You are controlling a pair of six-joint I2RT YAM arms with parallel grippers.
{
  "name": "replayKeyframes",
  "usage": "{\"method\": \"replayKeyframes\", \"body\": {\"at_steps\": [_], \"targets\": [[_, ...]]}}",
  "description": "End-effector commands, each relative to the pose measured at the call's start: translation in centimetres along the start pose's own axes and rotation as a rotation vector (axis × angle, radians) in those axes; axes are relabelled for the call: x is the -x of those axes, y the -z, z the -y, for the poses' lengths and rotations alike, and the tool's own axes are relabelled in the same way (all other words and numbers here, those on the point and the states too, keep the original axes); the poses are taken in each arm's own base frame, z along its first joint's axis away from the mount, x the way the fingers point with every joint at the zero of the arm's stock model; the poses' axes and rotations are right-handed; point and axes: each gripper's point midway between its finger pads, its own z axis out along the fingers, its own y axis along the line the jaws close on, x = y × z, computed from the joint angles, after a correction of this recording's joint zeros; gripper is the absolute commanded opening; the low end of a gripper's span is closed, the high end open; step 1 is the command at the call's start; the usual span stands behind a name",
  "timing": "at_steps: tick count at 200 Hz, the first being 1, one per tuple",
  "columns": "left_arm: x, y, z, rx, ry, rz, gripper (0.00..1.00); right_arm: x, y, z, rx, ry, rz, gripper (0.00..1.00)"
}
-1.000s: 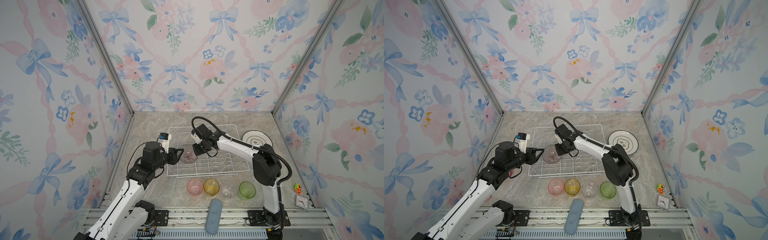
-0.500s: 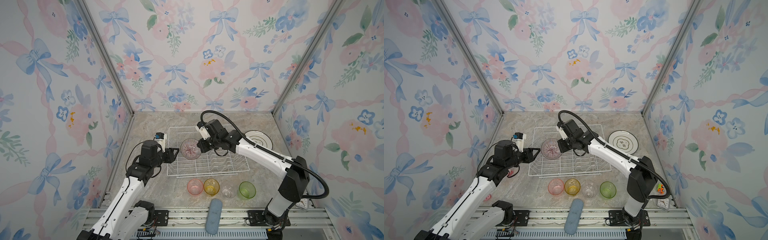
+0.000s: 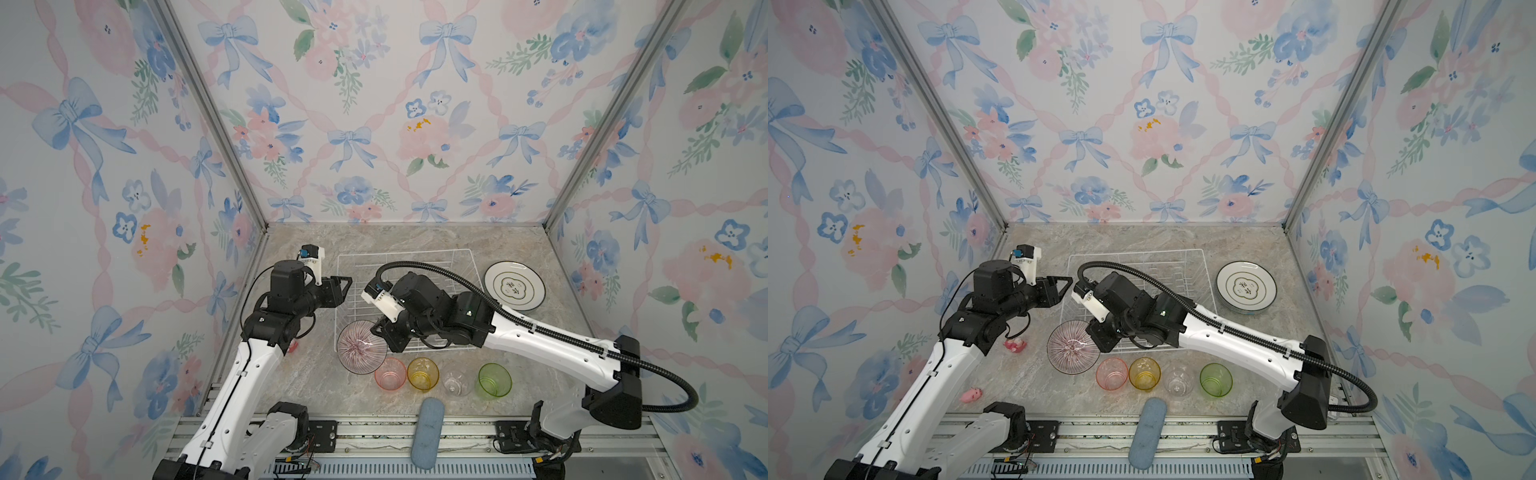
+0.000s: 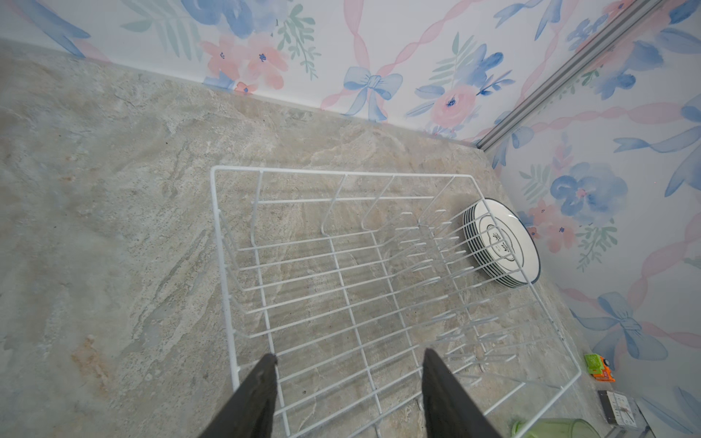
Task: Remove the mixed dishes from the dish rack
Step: 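Carry the striped bowl with the right gripper toward the cup row near the robot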
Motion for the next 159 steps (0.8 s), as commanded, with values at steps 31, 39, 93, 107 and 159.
{"method": "replayKeyframes", "body": {"at_steps": [31, 39, 93, 107, 159], "targets": [[1.4, 2.5, 1.3, -0.021, -0.032, 0.022, 0.56, -3.2, -4.6, -2.8, 0.017, 0.023, -0.117, 0.0], [1.6, 2.8, 1.5, -0.023, -0.034, 0.027, 0.56, -3.9, -5.5, -3.0, 0.015, 0.022, -0.144, 0.0], [2.6, 4.8, 2.5, -0.039, -0.049, 0.071, 0.57, -6.9, -10.2, -3.7, -0.017, 0.026, -0.264, 0.0], [2.8, 5.2, 2.7, -0.044, -0.054, 0.081, 0.57, -7.3, -11.2, -3.4, -0.034, 0.025, -0.28, 0.0], [2.6, 5.3, 2.8, -0.048, -0.065, 0.075, 0.58, -8.8, -14.1, -1.6, -0.136, 0.028, -0.335, 0.0]]}}
